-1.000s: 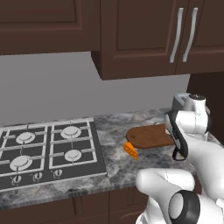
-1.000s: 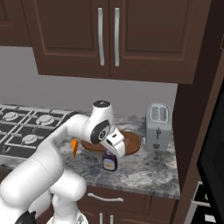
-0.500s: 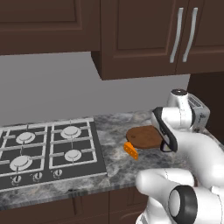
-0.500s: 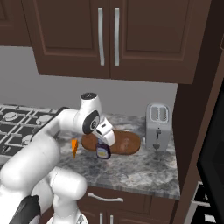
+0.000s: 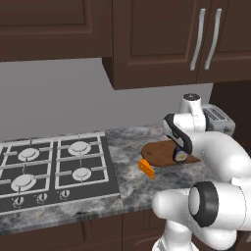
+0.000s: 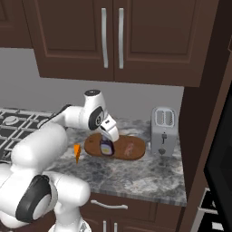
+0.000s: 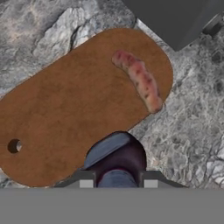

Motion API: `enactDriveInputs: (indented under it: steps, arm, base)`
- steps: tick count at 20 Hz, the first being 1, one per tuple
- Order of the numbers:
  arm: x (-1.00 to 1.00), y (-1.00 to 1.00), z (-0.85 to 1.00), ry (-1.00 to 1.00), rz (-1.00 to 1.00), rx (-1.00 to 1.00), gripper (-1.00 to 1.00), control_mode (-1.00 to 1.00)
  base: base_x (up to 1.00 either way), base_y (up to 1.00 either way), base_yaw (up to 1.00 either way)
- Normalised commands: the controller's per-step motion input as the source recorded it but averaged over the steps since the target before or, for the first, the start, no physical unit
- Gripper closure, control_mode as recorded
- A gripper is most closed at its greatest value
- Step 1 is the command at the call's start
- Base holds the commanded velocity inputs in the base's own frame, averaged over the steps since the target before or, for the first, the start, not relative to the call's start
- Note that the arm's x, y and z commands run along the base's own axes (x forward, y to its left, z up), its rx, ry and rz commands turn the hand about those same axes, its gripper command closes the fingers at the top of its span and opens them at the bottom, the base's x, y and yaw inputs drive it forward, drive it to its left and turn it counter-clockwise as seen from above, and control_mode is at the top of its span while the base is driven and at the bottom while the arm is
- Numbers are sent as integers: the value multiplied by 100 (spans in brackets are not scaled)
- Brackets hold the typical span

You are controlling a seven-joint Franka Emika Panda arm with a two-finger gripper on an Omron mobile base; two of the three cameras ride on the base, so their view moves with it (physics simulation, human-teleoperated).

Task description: Retrieve the reheated potato from the microwave, then place the potato, cheese, and condiment on the cutting board.

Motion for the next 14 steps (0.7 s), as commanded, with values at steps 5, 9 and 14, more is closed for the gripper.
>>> enactDriveInputs:
  steps: [5,9,14]
  arm:
    - [37,-8,0,0,3,0,100,-100]
    - [29,-18,-1,-1,5,0,100,-100]
    - [10,-8,-3,-9,7,0,100,-100]
  base:
    - [0,0,0]
    - [0,0,0]
    - [0,0,0]
